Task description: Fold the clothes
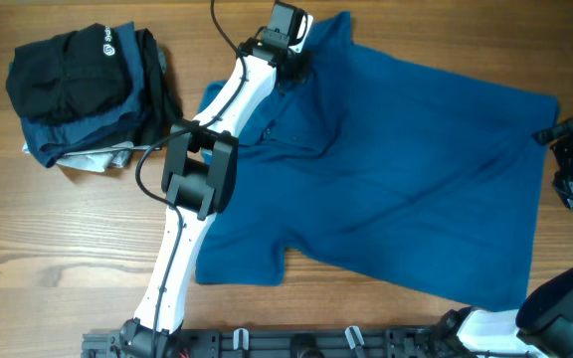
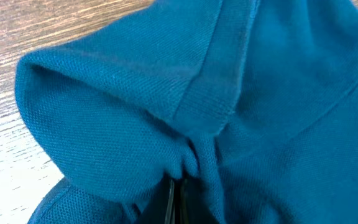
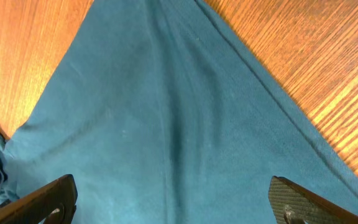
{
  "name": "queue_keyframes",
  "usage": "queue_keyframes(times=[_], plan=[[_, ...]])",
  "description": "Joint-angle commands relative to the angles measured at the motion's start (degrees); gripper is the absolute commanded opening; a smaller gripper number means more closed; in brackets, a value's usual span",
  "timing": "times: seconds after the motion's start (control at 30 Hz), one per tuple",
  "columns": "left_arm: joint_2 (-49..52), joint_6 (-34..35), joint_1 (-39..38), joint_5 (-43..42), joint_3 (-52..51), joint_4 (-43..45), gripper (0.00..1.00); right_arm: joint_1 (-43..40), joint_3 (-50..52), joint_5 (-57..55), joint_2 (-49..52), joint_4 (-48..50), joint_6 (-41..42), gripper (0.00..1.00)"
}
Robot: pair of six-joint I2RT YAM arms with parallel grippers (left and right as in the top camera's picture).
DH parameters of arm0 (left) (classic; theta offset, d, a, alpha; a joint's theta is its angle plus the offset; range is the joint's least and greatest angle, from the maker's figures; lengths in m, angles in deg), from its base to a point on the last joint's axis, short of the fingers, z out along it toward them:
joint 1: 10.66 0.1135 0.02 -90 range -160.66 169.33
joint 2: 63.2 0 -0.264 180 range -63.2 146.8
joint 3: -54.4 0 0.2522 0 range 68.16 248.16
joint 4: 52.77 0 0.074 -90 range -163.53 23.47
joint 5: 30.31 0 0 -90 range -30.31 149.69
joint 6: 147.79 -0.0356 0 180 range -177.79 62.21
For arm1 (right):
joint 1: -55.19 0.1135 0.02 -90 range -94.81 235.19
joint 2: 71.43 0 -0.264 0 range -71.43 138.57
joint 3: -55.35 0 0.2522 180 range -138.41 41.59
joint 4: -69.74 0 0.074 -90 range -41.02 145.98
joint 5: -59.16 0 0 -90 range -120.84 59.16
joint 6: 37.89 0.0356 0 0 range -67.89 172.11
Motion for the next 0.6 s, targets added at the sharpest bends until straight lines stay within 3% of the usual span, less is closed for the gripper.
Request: queue_keyframes(times=[0.0,0.2,0.43,0.57], plan=[[1.7,0.35,1.07,7.17,0.04,-2.34,0.04,0.13,-0.79,0.85,-1.07,0.17,-0.31,0.99],[-0.52,0.33,0.48,14.51,0.04,-1.62,0.04,0.13,-0.79,0.87,-1.07,0.17,-0.31,0.99],[-6.36,0.31,-1.29,14.58,0.04,4.22,0.09,0.13,-0.79,0.85,-1.07,0.17,-0.33,0.99],[-7.63,0.31,-1.64,14.38,0.04,6.91,0.04,0.13,-0.79,0.85,-1.07,0.2,-0.31,1.0]])
